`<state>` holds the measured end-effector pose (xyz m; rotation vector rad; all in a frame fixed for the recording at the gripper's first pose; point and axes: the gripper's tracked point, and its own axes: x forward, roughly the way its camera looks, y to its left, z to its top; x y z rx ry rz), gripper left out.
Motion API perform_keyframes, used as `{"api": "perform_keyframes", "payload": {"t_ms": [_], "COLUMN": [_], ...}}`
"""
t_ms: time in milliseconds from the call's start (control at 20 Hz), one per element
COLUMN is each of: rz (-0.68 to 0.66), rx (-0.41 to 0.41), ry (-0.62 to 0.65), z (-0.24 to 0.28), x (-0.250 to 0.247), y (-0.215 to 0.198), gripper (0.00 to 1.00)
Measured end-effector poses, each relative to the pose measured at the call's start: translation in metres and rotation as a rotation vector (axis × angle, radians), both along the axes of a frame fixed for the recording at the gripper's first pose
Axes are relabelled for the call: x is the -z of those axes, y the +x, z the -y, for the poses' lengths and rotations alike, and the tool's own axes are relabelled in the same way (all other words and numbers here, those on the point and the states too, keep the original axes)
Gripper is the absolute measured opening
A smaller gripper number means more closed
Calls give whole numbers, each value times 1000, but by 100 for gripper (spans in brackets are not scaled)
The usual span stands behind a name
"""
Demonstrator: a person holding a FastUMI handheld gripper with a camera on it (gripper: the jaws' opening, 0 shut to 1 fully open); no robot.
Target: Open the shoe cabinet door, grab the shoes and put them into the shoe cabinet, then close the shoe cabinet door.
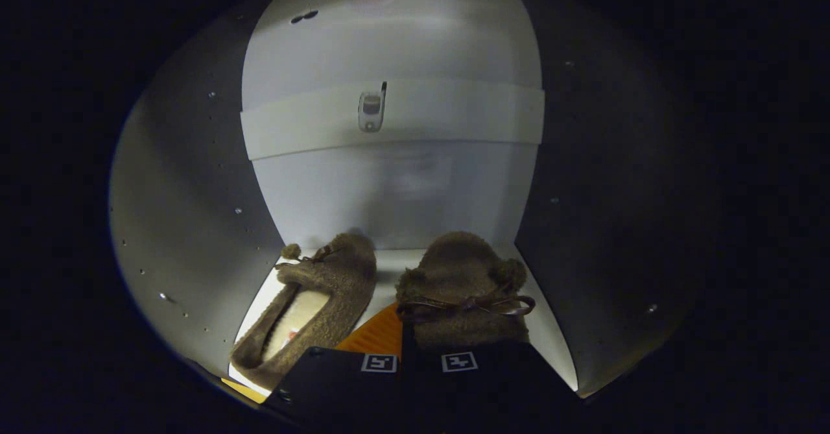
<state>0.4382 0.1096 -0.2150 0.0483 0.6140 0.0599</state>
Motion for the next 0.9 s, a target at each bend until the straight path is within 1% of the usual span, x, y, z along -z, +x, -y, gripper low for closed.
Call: {"api": "perform_keyframes", "payload": {"t_ms": [150,350,550,600,750,800,900], "rz": [-25,-55,-90,-99,-133,-148,-160], "rx": [17,26,30,24,16,11,6], "ry": [-17,-64,-57,-44,-16,-18,-47], "z": [-3,-6,-8,-10,-13,-13,-7], "x": [17,23,27,26,22,21,17], "y": [12,18,14,11,-1,-8,-18], "gripper": [10,10,16,20,43,56,69]}}
